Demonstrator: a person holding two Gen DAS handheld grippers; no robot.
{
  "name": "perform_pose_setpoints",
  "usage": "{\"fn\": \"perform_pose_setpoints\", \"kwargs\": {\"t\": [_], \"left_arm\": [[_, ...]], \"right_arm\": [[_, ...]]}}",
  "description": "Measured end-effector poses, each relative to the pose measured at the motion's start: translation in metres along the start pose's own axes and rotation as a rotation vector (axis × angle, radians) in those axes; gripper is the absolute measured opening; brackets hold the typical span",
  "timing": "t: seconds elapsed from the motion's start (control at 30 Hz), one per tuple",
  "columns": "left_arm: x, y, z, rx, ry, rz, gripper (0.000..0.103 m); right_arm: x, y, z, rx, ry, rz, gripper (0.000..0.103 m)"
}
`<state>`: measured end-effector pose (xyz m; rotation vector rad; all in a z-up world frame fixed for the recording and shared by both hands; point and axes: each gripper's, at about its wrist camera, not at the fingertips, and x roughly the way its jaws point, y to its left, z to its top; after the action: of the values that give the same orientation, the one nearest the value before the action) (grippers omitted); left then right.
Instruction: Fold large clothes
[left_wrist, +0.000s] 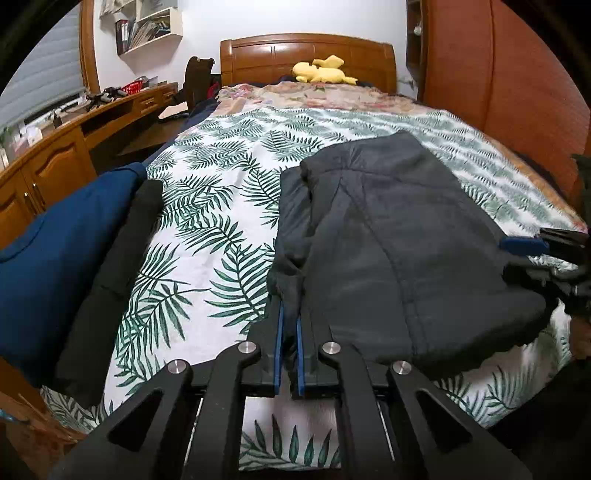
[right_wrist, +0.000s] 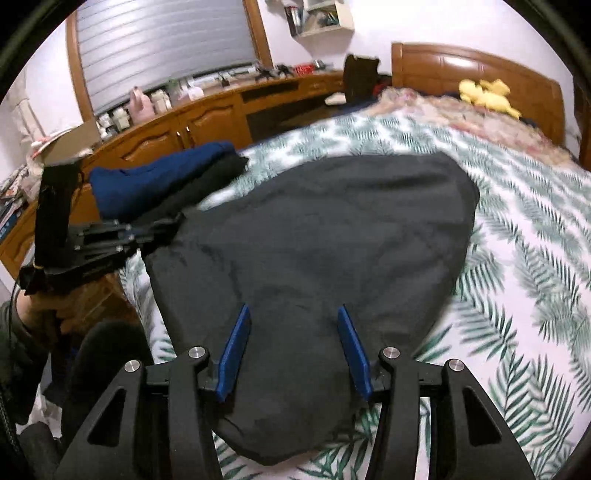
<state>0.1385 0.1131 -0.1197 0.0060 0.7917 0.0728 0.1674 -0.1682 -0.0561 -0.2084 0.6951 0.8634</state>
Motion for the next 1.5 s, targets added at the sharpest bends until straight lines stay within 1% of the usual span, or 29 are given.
{"fn": "perform_pose_setpoints", "kwargs": {"t": [0.1,0.17,0.3,0.33,0.43,0.5,0.53,0.57,0.6,0.63,0.67,0.7,0.8,0.97,1.03,1.2,1.27,1.37,1.5], "left_arm": [[0.004,-0.003,0.0,-0.011,0.011,-0.009,0.007],[0.003,-0.006,0.0,-0.01,0.011,-0.007,0.007],[-0.005,-0.009,-0.002,-0.012,0.006,-0.002,0.007],[-0.008,-0.009,-0.002,-0.01,0.003,0.0,0.008],[-0.016,-0.006,-0.003,-0.002,-0.017,0.012,0.017],[-0.022,-0.003,-0.004,-0.012,-0.033,-0.004,0.027],[-0.025,0.0,-0.005,-0.022,-0.043,-0.021,0.039],[-0.028,0.002,-0.006,-0.03,-0.05,-0.033,0.054],[-0.03,0.004,-0.007,-0.036,-0.052,-0.05,0.064],[-0.031,0.005,-0.009,-0.04,-0.05,-0.066,0.082],[-0.031,0.005,-0.01,-0.042,-0.051,-0.077,0.085],[-0.033,0.006,-0.012,-0.046,-0.058,-0.082,0.085],[-0.033,0.006,-0.016,-0.045,-0.07,-0.058,0.085],[-0.029,0.008,-0.02,-0.054,-0.057,-0.067,0.085],[-0.028,0.007,-0.021,-0.049,-0.057,-0.064,0.085],[-0.029,0.006,-0.027,-0.047,-0.063,-0.071,0.085],[-0.03,0.007,-0.029,-0.049,-0.071,-0.069,0.085],[-0.027,0.009,-0.03,-0.064,-0.072,-0.076,0.085],[-0.022,0.012,-0.032,-0.069,-0.074,-0.09,0.085]], "right_arm": [[0.01,0.008,-0.008,-0.069,0.036,-0.038,0.051],[0.011,0.006,-0.006,-0.046,0.026,-0.024,0.051],[0.008,0.01,-0.008,-0.043,0.008,-0.013,0.051],[0.006,0.007,-0.01,-0.035,0.008,-0.012,0.051],[0.001,0.006,-0.012,-0.029,0.001,-0.014,0.051],[-0.001,0.002,-0.008,-0.018,-0.005,-0.01,0.051],[-0.002,0.0,-0.006,-0.009,-0.012,-0.014,0.051],[-0.004,-0.003,-0.005,0.0,-0.021,-0.022,0.051],[-0.005,-0.007,-0.004,0.01,-0.029,-0.029,0.051],[-0.005,-0.01,-0.003,0.018,-0.034,-0.035,0.051],[-0.005,-0.014,-0.002,0.027,-0.038,-0.041,0.051],[-0.005,-0.016,-0.002,0.036,-0.039,-0.048,0.051],[-0.003,-0.025,0.0,0.057,-0.046,-0.066,0.051],[0.009,-0.029,0.0,0.076,-0.023,-0.092,0.052],[0.012,-0.031,0.001,0.086,-0.019,-0.091,0.056],[0.014,-0.039,0.007,0.146,-0.03,-0.069,0.058],[0.015,-0.04,0.01,0.144,-0.031,-0.078,0.061],[0.017,-0.044,0.019,0.115,-0.027,-0.122,0.066],[0.028,-0.062,0.029,0.107,-0.018,-0.173,0.067]]}}
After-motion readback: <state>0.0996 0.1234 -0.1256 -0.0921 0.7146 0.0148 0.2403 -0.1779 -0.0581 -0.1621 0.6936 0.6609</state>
